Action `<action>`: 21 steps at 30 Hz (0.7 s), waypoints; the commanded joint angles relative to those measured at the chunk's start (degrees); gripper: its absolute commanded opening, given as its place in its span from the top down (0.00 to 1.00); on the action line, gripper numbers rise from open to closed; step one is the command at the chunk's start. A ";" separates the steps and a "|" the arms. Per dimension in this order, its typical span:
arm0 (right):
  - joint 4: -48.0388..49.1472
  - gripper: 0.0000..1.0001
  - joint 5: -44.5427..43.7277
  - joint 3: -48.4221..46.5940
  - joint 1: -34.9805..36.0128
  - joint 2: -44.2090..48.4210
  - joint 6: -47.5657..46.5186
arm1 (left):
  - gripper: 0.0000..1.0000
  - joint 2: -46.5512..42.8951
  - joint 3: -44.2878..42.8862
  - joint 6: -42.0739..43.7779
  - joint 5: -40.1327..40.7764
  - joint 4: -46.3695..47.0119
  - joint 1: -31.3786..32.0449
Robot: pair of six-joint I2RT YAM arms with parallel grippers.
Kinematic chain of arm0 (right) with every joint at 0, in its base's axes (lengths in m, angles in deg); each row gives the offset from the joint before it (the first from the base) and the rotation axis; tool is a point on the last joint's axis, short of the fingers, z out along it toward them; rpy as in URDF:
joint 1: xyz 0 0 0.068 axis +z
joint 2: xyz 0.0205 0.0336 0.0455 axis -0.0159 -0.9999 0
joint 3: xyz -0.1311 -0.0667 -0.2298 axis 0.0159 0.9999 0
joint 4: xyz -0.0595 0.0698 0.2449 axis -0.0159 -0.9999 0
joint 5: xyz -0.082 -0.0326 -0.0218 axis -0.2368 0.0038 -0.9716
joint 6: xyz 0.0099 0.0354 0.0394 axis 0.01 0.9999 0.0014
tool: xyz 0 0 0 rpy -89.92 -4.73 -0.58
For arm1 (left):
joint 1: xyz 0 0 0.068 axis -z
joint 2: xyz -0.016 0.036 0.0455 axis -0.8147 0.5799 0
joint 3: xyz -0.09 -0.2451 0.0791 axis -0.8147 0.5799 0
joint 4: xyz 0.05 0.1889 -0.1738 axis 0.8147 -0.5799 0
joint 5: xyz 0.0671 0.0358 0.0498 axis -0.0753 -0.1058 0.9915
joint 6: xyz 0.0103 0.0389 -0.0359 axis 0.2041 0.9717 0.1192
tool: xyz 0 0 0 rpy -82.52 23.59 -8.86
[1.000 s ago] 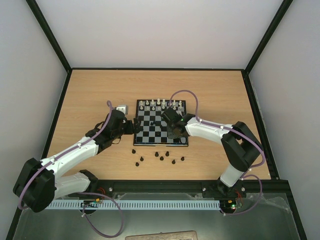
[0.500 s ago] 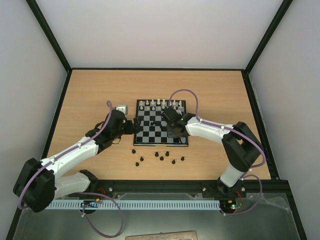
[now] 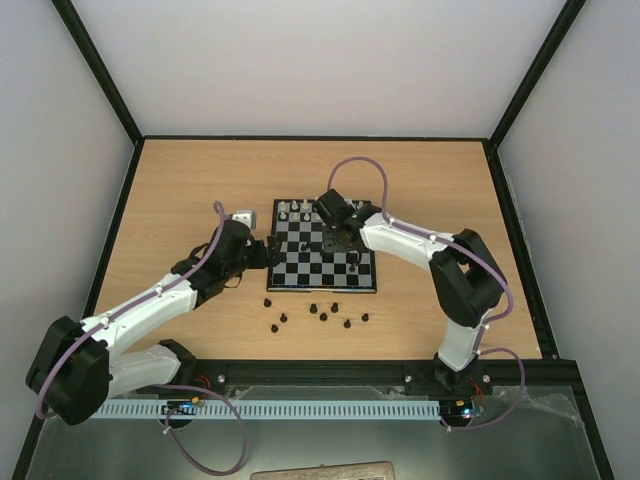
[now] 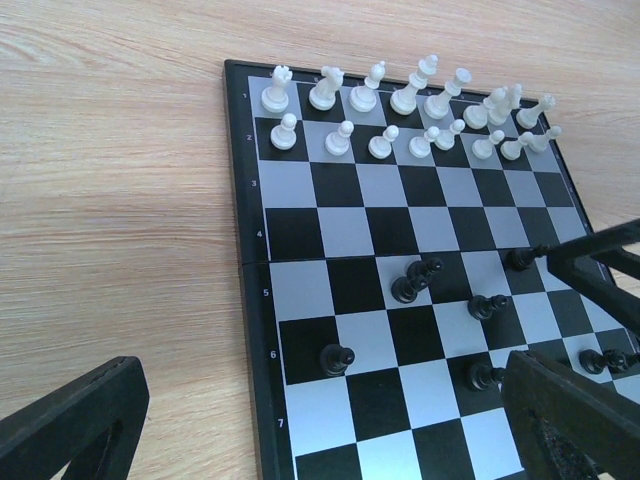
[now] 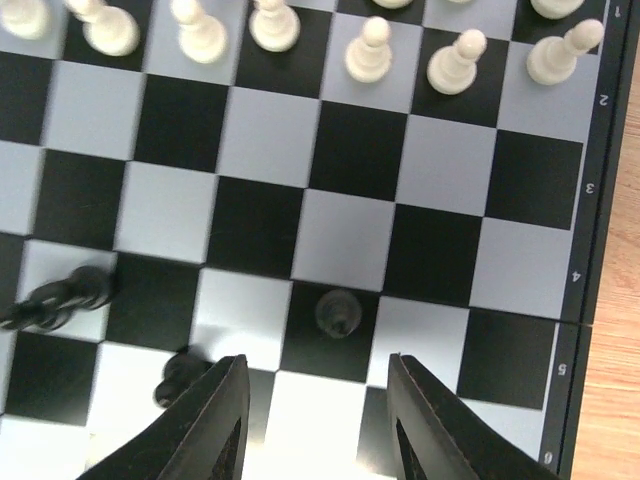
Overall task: Set up the chess pieces on the board
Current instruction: Pick up the chess piece from the chessboard.
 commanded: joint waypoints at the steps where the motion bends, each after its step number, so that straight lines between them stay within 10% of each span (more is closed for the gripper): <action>1: -2.67 0.61 1.37 -2.26 -2.28 -3.05 -1.01 | 0.01 -1.07 -1.02 0.54 0.57 -0.70 0.45; 21: -1.99 0.87 4.48 -4.48 -4.03 -7.89 -2.21 | 0.01 -1.74 -0.49 0.34 0.63 -0.33 0.57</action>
